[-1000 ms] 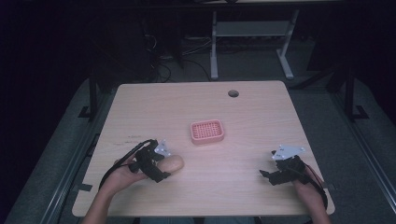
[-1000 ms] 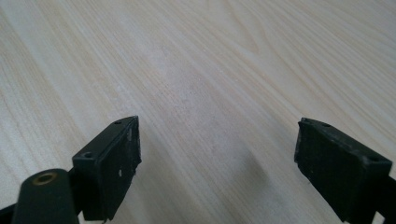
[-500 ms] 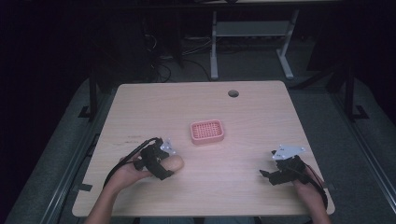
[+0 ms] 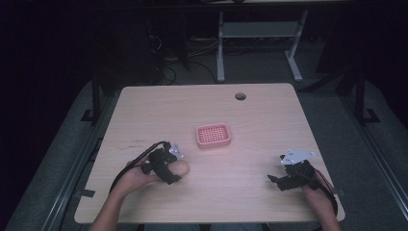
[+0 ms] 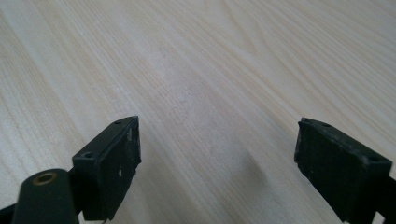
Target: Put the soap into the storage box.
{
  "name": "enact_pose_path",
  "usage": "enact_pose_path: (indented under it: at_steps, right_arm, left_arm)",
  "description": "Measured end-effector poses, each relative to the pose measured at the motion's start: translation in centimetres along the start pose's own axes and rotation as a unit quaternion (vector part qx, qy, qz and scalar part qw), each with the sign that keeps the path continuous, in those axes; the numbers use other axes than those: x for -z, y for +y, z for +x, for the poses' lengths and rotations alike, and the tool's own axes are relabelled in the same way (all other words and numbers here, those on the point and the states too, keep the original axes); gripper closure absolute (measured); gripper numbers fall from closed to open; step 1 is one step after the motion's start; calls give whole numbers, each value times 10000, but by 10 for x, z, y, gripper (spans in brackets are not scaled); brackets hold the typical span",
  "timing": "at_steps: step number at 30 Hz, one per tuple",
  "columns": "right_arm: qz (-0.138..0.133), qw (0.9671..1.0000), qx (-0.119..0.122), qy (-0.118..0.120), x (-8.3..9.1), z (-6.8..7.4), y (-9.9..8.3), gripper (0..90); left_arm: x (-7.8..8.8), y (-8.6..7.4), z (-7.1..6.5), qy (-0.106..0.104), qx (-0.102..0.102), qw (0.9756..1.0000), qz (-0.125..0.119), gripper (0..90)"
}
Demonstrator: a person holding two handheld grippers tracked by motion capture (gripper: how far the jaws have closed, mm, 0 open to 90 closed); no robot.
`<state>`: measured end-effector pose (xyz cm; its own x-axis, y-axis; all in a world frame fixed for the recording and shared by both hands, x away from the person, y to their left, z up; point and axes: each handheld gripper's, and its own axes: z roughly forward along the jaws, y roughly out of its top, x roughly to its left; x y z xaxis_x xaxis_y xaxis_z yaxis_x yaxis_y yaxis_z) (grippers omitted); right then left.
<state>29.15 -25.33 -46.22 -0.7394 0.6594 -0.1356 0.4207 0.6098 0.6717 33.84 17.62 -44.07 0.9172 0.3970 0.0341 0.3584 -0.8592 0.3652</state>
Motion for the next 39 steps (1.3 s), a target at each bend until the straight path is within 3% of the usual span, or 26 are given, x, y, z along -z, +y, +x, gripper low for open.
enact_pose_path:
  at_steps: [10,18,28,39]
  right_arm:
    - [-8,10000,10,3,1,0,0,140]
    - [-12,10000,-1,6,1,0,0,139]
    - [-33,10000,-12,4,1,0,0,139]
    - [-50,10000,-33,11,1,0,0,140]
  left_arm:
    - [-2,2,-1,74,-76,9999,13,302]
    - [-4,3,1,-26,-11,10000,46,312]
    - [-3,9,0,57,-229,9994,255,321]
    - [3,9,0,114,-151,9997,123,324]
